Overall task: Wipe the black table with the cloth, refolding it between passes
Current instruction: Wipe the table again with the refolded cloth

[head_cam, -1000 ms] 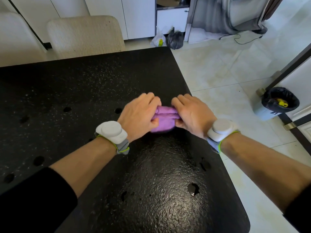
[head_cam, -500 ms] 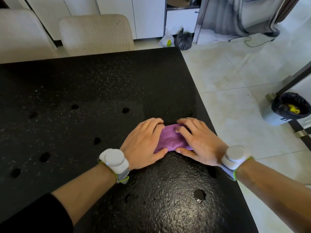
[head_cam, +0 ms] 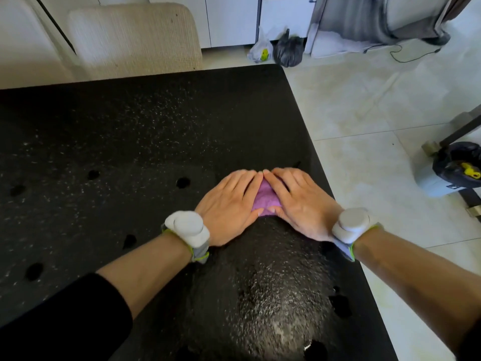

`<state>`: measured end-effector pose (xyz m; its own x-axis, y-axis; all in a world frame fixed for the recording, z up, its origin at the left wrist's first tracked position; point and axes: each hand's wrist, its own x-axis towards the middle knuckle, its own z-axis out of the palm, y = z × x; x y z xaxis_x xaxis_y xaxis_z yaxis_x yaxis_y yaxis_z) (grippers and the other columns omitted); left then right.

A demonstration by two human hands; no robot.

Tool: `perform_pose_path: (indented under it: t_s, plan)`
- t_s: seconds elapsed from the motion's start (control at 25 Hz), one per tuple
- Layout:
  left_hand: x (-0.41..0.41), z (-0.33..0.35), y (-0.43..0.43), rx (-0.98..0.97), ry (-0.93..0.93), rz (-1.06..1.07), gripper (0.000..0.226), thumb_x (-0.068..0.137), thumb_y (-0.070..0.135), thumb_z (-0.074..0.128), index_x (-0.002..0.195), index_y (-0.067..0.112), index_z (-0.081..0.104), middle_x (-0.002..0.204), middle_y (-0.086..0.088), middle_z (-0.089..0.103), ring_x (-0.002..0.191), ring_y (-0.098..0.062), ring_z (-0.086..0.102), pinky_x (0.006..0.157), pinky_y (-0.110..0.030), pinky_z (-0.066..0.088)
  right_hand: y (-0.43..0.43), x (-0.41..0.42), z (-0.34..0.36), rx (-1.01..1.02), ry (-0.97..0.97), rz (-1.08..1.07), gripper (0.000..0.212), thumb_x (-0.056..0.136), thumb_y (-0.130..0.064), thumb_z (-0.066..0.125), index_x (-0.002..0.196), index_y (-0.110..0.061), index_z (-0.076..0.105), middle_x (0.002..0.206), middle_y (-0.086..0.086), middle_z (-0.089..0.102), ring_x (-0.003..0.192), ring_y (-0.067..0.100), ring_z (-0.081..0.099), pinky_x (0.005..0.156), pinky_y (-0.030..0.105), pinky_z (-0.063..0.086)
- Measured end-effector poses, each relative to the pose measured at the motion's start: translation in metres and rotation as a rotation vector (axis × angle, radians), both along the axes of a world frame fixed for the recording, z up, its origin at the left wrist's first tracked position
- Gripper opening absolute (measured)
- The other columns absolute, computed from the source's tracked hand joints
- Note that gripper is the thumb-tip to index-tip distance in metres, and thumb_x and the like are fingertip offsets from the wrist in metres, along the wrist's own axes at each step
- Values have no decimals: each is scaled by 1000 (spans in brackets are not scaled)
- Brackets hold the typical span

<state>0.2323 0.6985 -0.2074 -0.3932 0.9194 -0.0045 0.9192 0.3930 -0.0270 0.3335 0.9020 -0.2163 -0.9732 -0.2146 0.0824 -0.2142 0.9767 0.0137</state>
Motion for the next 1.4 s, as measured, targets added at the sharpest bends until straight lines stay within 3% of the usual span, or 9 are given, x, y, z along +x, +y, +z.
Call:
perform_pose_path:
  t_s: [0.28, 0.56, 0.68, 1.2, 1.4]
  plan:
    - [-81, -10, 62, 40, 66, 86, 76, 98, 53, 25, 151, -1, 32, 146, -21, 45, 135, -37, 44, 116, -47, 34, 57, -86, -4, -64, 6, -39, 66, 102, -52, 32, 150, -7, 33, 144, 17, 40, 131, 36, 40, 110, 46, 37]
    - [-101, -11, 82, 51, 10, 151, 80, 96, 56, 17, 154, 3, 26, 152, -19, 40, 140, -34, 40, 118, -45, 31, 73, -114, -10, -155, -1, -80, 66, 101, -54, 31, 152, -12, 34, 144, 15, 42, 129, 37, 40, 106, 50, 41]
    - [-85, -10, 76, 71, -40, 122, 75, 100, 53, 27, 155, 3, 24, 154, -18, 37, 141, -33, 37, 119, -46, 30, 70, -93, -9, -188, -17, -87, 65, 102, -52, 34, 153, -12, 33, 144, 15, 41, 129, 36, 40, 106, 50, 40]
    - [88, 3, 21, 57, -117, 10, 73, 101, 50, 35, 156, 3, 23, 153, -14, 38, 141, -31, 35, 120, -44, 27, 13, 99, 2, -206, -100, -131, 64, 105, -48, 34, 156, -12, 26, 149, 11, 34, 135, 31, 34, 114, 45, 33]
    - [102, -2, 17, 73, -105, 24, 69, 100, 43, 39, 155, 4, 26, 152, -15, 41, 140, -31, 39, 121, -43, 28, 10, 109, 2, -215, -121, -131, 60, 106, -48, 32, 156, -16, 27, 150, 7, 35, 137, 27, 34, 116, 41, 33]
